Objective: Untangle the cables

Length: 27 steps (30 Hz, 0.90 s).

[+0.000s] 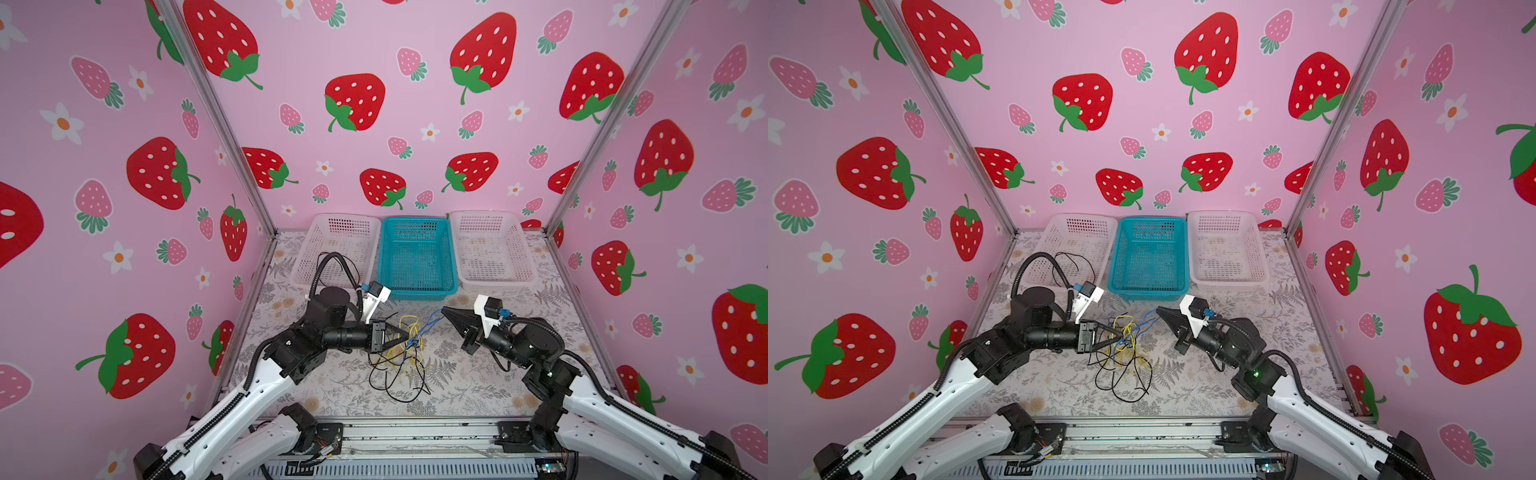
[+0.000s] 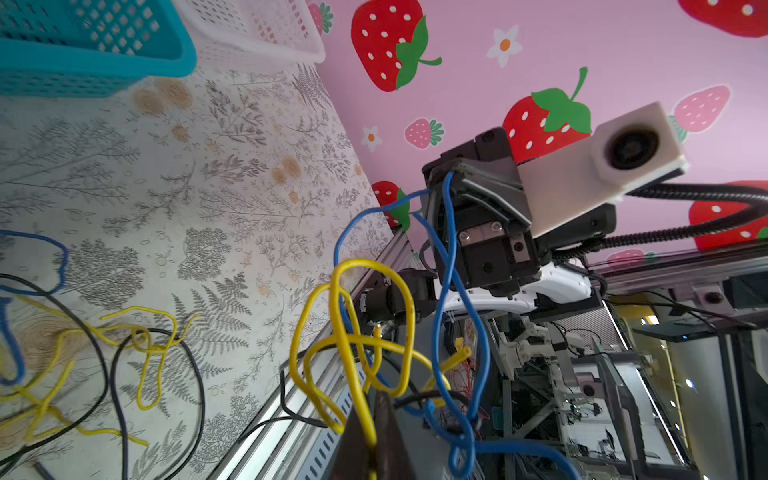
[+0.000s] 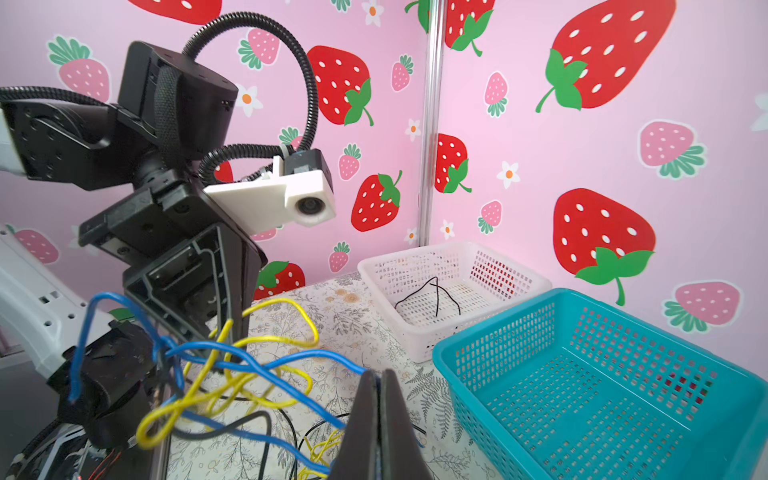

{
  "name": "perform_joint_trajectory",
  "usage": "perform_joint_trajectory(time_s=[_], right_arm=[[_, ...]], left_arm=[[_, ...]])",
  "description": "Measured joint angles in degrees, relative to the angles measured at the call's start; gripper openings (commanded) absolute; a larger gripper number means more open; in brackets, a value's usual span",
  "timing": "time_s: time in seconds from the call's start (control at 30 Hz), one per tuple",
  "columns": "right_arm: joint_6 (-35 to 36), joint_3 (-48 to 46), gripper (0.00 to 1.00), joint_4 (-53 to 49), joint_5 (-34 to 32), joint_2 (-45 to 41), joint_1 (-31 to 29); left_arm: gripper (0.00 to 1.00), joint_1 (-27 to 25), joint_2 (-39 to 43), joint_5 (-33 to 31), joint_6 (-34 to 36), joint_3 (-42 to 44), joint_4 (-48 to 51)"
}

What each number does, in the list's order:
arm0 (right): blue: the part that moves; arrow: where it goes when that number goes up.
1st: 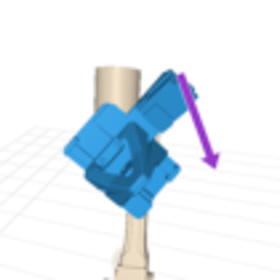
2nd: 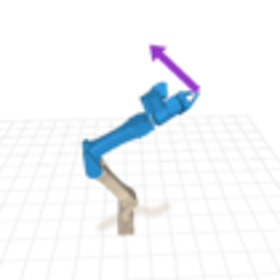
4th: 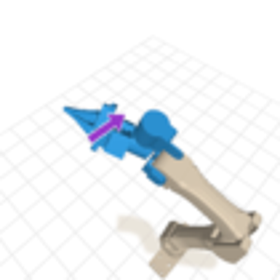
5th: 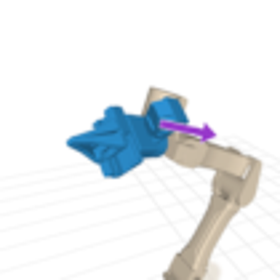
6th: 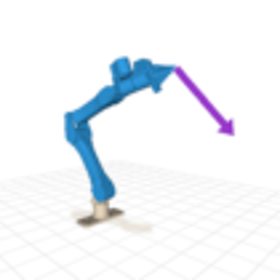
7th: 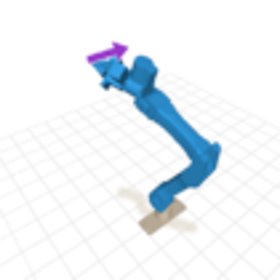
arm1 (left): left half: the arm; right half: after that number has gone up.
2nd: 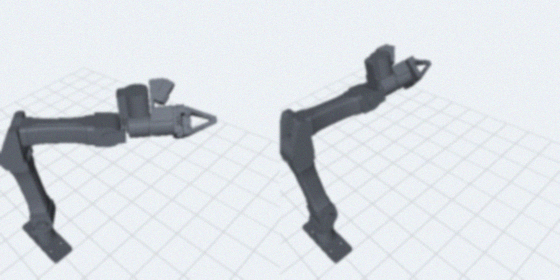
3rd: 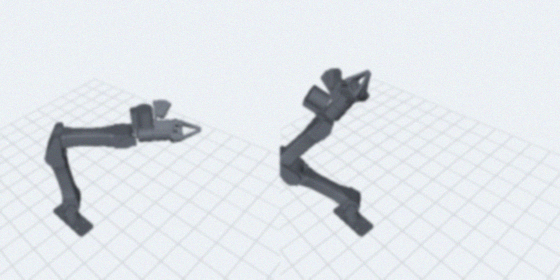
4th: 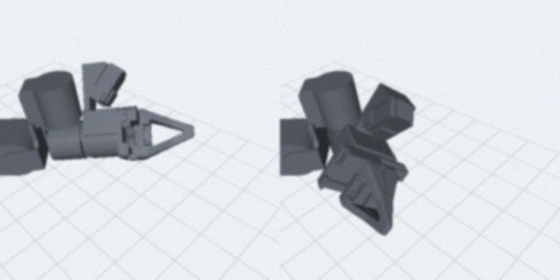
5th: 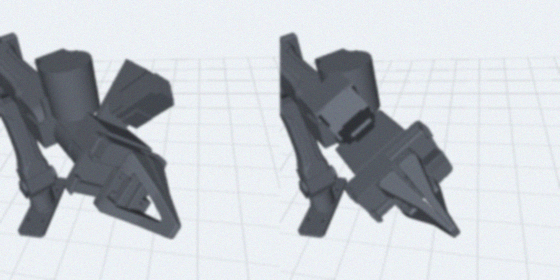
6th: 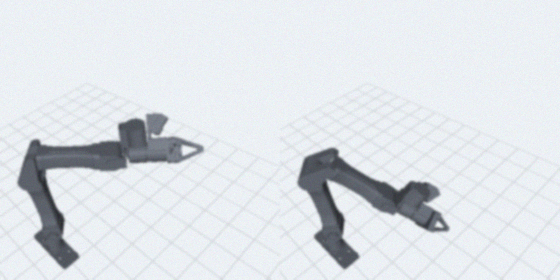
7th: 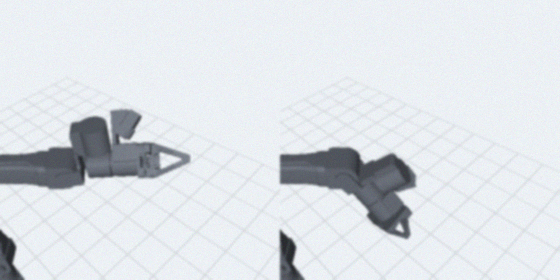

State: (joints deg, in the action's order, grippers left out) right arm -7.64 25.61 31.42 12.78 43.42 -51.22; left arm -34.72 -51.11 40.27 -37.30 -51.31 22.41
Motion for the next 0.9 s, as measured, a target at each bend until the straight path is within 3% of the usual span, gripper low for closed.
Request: perform_joint_trajectory(time_s=[0.27, 0.33, 0.6, 0.73, 0.9], right_arm=[[-5.05, -7.10, 0.00, -2.97, -11.19, -7.04, 0.00], [-6.95, -7.61, 0.00, -5.07, -13.84, -8.57, 0.22], [-15.34, -9.77, 0.00, -13.64, -17.94, -8.50, 7.13], [-18.82, -12.11, 0.00, -15.74, -15.54, -5.88, 11.56], [-19.54, -13.90, 0.00, -15.58, -11.06, -5.11, 12.28]], left_arm=[[0.00, 15.15, 0.81, -5.46, 14.78, -7.52, 20.02], [0.00, 16.90, 0.98, -7.61, 17.11, -7.91, 23.34], [0.00, 18.51, 7.91, -20.96, 21.09, -11.34, 28.70], [0.00, 18.60, 11.58, -22.47, 20.61, -14.21, 25.59], [0.00, 18.60, 13.70, -22.64, 17.94, -13.88, 19.78]])
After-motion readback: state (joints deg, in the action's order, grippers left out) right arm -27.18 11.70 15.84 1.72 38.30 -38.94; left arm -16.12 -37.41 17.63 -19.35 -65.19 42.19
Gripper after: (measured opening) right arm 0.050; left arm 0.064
